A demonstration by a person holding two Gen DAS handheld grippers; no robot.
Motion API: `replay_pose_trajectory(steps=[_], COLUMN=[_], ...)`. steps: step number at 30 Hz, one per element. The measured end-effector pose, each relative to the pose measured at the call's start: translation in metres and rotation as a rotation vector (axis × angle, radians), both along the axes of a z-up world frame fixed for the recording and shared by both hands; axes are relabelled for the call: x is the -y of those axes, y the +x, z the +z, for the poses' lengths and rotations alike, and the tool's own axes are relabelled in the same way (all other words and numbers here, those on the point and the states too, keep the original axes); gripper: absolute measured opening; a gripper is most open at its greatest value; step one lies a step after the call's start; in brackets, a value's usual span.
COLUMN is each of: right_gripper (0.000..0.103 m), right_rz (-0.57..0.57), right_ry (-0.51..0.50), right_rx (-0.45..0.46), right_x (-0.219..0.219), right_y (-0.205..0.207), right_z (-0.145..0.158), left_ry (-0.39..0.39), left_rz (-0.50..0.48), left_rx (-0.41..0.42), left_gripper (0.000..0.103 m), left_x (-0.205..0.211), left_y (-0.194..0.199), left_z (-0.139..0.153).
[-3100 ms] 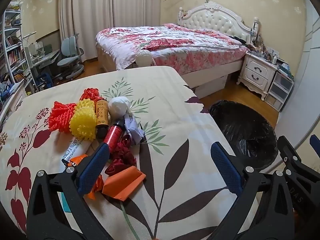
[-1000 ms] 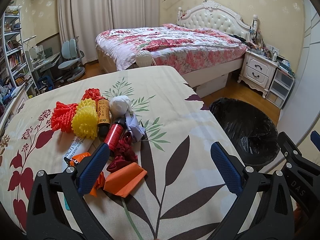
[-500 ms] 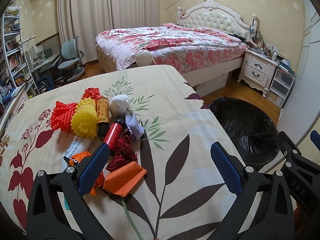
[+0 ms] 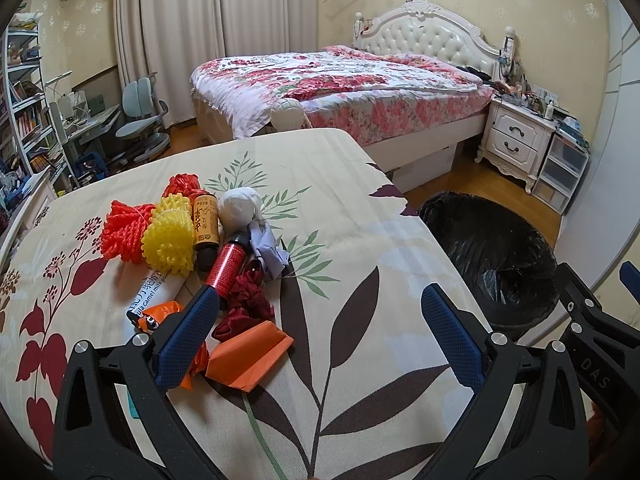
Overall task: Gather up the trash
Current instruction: 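Move the right tool over the orange paper and grasp it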
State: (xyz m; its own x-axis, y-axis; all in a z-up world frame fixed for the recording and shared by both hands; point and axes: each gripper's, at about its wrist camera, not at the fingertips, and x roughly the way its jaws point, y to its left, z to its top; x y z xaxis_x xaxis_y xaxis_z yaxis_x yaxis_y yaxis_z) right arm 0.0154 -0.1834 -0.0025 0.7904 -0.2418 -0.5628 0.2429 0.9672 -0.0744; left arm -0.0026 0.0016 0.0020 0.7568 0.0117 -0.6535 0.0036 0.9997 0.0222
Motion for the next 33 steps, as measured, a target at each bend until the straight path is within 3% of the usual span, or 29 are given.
replay_pose_trajectory(steps=[12,17,27,30,32,33], right_gripper=[0.097,0.096,0.096,0.089,0.071,0.068], right_rz=[0.032,0.081,0.231,0.284,0.319,0.335], right_ry=[0.024,0.048,0.056,0.054,0.055,0.058], right_rx=[-0.02,-0.026,-0.055,-0.066,-0.081,-0.092], right_x=[-0.009,-0.025,-0.079,-0.097,-0.106,-0.11], right_y=[0.004,0.0,-0.008,-0.012,-0.013,-0.011], right_z=[-0.011,-0.009,-0.008,-0.007,-0.006,-0.006], left_ry=[0.002,0.015,0.023,0.031,0.03,0.03], left_rz=[0.0,0.03,0.147,0.178,0.202,0.212], left_rx=[-0.008,-0.006,-0.029,-0.042,-0.056,-0.062], left_gripper=[0.098,0.093,0.093,0.093,0.092,0.092], left_x=[-0.01,-0.041,-0.115,-0.129,-0.143,-0.147], left_y=[-0.003,-0.012,-0.029,-0.032,-0.036,-0.037], left_z=[0.0,0.004,0.0,-0.003,-0.008,-0.01])
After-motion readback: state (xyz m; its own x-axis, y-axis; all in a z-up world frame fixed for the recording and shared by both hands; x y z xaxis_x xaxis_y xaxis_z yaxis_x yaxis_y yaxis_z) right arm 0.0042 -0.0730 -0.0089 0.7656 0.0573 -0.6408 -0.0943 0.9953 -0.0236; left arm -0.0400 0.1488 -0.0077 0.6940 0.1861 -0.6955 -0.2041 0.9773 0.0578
